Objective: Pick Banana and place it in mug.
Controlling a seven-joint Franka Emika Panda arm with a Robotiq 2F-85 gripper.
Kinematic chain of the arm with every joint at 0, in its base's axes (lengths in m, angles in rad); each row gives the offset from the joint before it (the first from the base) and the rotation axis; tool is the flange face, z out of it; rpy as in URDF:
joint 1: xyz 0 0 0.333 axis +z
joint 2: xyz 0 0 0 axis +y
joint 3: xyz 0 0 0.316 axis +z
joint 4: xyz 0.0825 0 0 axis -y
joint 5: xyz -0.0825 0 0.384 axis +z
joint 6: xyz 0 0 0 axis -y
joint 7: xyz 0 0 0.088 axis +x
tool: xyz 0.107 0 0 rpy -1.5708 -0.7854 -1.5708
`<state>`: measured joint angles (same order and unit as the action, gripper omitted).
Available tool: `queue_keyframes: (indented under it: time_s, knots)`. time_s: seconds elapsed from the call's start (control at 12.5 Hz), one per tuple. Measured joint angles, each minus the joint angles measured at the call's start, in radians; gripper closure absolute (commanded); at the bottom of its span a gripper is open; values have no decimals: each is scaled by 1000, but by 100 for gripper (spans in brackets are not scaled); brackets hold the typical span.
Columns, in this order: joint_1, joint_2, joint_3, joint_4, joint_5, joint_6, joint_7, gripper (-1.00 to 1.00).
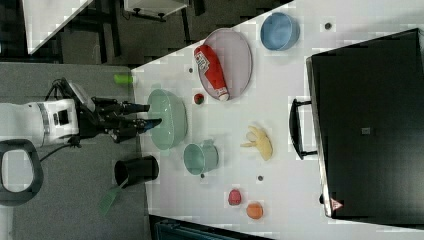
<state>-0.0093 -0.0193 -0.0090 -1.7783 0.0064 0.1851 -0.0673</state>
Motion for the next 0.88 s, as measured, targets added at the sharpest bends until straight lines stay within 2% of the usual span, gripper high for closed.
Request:
queue_keyframes:
  time_s: [0.24,0.48,0.64,0.88]
  knots:
    - [-7,-156,-7,-99,-12,-150,37,-99]
    - [-10,-264,-10,-103,-29,-134,45,-100]
    - [-2,-269,-13,-131,-33,-100,35,-100]
    - [-7,-211,-3,-271,-15,38,-68,-100]
